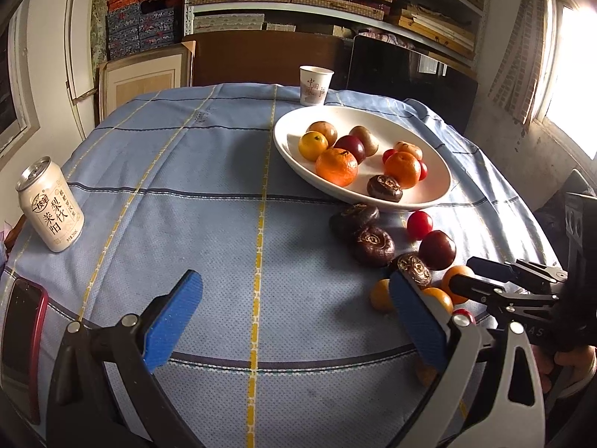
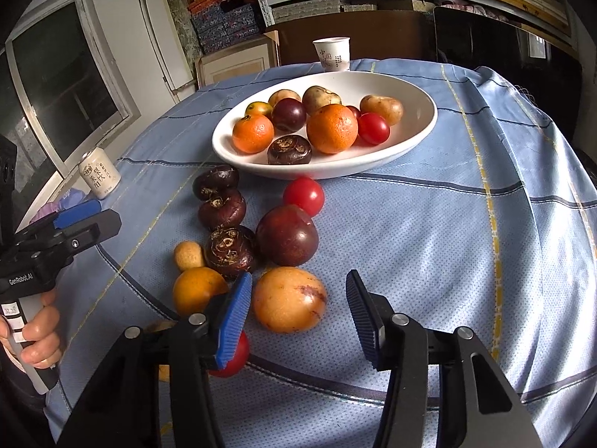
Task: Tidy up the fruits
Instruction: 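Grasp the pale orange fruit with the right tool while the left tool reaches the pile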
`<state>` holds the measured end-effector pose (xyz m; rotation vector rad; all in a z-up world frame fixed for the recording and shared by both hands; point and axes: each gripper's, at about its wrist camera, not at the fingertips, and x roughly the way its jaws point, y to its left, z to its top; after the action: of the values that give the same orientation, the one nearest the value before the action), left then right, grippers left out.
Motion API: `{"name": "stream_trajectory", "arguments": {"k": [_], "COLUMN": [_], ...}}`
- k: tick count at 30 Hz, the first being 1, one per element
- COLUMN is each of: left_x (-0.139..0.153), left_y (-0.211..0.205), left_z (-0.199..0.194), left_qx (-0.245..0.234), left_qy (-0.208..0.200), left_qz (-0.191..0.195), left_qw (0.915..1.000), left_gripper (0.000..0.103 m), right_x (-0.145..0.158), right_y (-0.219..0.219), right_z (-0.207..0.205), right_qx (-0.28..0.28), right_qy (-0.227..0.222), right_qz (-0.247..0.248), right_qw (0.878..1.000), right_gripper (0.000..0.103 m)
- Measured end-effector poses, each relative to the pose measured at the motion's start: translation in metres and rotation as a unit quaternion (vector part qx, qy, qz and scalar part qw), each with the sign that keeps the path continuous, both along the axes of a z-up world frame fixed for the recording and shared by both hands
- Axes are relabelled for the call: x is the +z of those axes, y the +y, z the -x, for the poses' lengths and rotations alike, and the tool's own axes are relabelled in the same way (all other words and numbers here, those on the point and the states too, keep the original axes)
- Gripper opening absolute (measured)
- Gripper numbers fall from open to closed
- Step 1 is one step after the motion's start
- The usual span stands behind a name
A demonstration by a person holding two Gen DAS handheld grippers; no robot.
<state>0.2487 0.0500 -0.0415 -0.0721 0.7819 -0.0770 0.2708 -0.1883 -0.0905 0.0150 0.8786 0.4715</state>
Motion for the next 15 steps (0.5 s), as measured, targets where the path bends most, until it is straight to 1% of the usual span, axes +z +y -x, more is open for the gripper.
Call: {"name": "stream_trajectory", "arguments": {"k": [10, 12, 15], "left_x": [0.0008, 0.0009, 0.0009], "left_y": [-0.0026, -0.0028, -0.0034], "left_z": [0.0004, 0.0005, 0.0007], "left_qx": [-0.004, -0.004, -0.005], "left_qy": [0.000, -0.001, 0.000], "left_qz": [-0.005, -0.005, -0.007], "left_qw": [1.0000, 1.0000, 1.0000], "left_gripper": [0.098, 0.098, 0.098], "right_x": [-0.0027, -0.0030, -0.0035], "right_y": [0.0035, 0.0044, 0.0055], "right_z": [-0.0004, -0.0002, 0.0004], "right_qx": [0.009, 0.012, 0.014], "right_qy": [0.006, 0.008, 0.007], "right_qz": [0.004, 0.003, 0.005], "right_qw": [1.000, 1.000, 1.000], "right_gripper": [0.047, 0.044, 0.042]}}
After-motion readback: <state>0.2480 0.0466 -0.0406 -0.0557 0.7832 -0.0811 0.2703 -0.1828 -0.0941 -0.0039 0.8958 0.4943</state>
